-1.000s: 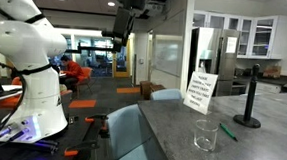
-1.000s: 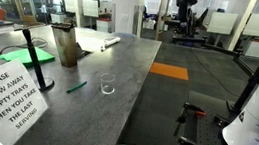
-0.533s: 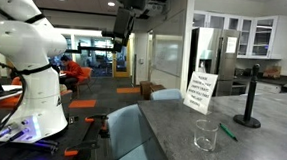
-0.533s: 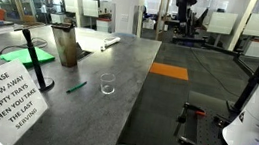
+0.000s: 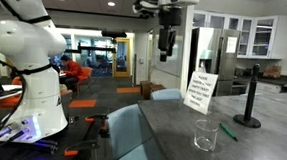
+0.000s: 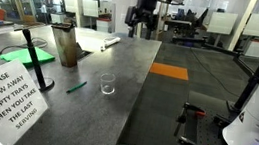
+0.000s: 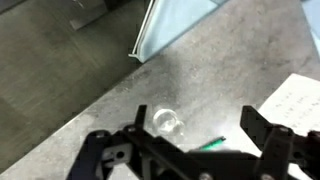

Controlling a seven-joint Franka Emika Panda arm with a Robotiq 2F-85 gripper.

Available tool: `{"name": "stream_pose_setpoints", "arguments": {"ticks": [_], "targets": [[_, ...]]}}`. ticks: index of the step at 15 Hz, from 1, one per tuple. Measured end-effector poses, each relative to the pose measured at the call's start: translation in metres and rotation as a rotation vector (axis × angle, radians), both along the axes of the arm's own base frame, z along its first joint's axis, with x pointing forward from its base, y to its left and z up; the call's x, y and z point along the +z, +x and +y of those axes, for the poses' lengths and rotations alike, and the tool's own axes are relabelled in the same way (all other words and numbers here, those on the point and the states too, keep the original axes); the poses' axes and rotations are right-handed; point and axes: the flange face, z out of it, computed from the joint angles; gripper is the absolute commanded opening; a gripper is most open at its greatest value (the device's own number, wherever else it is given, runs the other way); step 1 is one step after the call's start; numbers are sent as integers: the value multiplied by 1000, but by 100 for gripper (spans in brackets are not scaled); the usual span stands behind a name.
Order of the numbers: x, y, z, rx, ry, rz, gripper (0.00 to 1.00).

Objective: Pick up the pen from the table and put in the cup

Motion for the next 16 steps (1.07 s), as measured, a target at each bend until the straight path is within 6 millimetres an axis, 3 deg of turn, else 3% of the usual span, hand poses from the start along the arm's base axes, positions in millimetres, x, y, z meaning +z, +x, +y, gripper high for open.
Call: {"name": "stream_pose_setpoints", "arguments": {"ticks": [2,4,9,16], "targets": [[-18,44,32,-104,-22,-41,100],[-37,82,49,-215,-30,-65,100],[-81,153,48,-446,-25,-51,100],[-150,217,56,-672,-32,17,100]]}}
